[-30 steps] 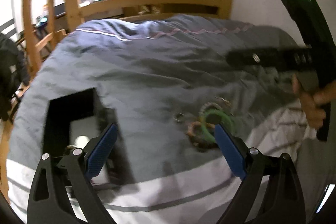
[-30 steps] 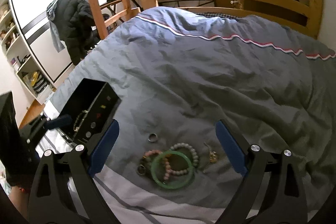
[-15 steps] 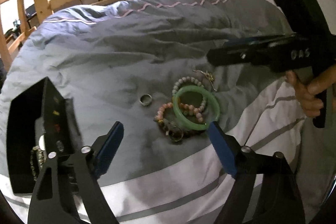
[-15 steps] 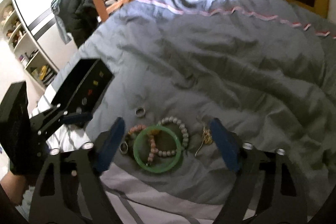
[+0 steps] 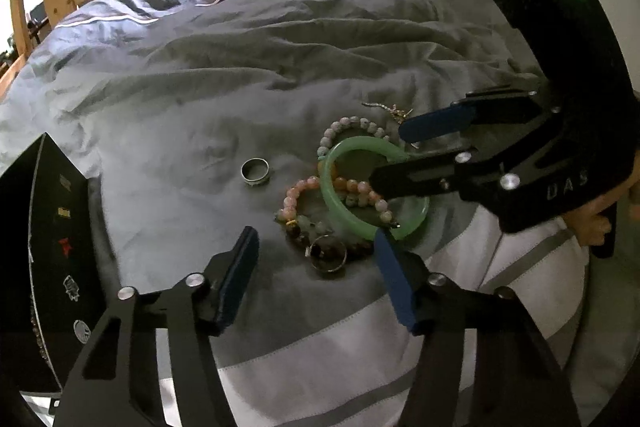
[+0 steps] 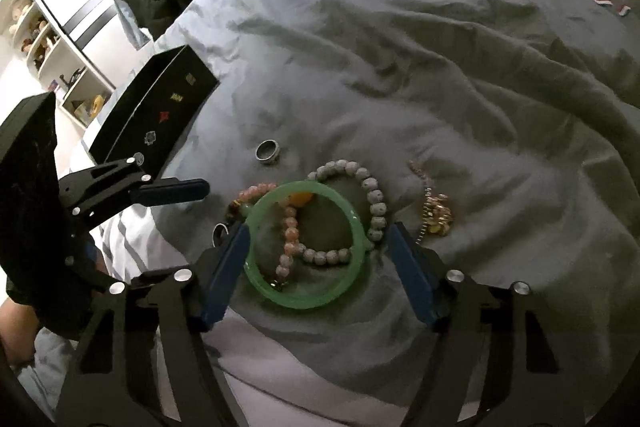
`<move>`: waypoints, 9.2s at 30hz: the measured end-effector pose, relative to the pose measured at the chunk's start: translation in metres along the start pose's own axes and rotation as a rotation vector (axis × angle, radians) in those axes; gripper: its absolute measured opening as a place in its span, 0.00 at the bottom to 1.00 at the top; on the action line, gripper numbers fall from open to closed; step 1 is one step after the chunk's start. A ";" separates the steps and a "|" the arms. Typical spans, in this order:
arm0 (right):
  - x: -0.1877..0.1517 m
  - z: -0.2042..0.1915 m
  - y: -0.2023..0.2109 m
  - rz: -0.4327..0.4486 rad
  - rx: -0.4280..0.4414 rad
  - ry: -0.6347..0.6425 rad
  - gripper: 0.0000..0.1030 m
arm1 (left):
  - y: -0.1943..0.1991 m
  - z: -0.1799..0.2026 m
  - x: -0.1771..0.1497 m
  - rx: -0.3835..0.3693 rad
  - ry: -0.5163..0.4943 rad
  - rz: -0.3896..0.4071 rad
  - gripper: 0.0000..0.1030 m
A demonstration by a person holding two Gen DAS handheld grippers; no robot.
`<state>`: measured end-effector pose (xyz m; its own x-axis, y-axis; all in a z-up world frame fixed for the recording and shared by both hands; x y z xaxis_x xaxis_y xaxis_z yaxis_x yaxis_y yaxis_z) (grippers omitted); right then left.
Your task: Organize jewelry
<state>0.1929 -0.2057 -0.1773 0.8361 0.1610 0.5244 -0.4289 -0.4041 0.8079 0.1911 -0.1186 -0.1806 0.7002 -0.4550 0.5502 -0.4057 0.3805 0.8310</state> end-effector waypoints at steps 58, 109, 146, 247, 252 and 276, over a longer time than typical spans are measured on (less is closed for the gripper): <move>0.013 0.021 0.022 0.128 -0.055 -0.096 0.09 | 0.015 0.002 0.004 -0.022 0.000 0.034 0.20; 0.045 -0.053 0.077 0.118 -0.208 0.084 0.10 | 0.104 -0.038 0.013 0.142 0.108 0.157 0.20; 0.126 -0.173 -0.011 0.094 -0.105 0.223 0.10 | 0.154 -0.173 -0.016 0.258 0.341 0.157 0.20; 0.009 0.054 -0.010 0.013 -0.205 -0.024 0.11 | -0.030 -0.017 0.010 0.006 0.136 -0.031 0.34; 0.008 0.052 -0.002 0.041 -0.223 -0.030 0.09 | -0.028 -0.021 0.010 -0.018 0.166 -0.042 0.16; 0.022 0.058 0.028 0.144 -0.216 -0.085 0.09 | -0.011 -0.009 0.016 -0.019 0.111 -0.016 0.12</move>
<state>0.2192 -0.2661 -0.1587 0.7832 0.0357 0.6208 -0.6007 -0.2144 0.7702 0.2119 -0.1226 -0.1818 0.7678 -0.3694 0.5235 -0.3832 0.3900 0.8373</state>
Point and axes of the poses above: each gripper's, at about its wrist camera, not at the fingertips, and y roughly against the way its jaws point, z to its right, x to its top, the point moved 5 cm from there along -y, roughly the way its jaws point, and after that the axes turned 6 degrees about y, right-handed, at the moved point
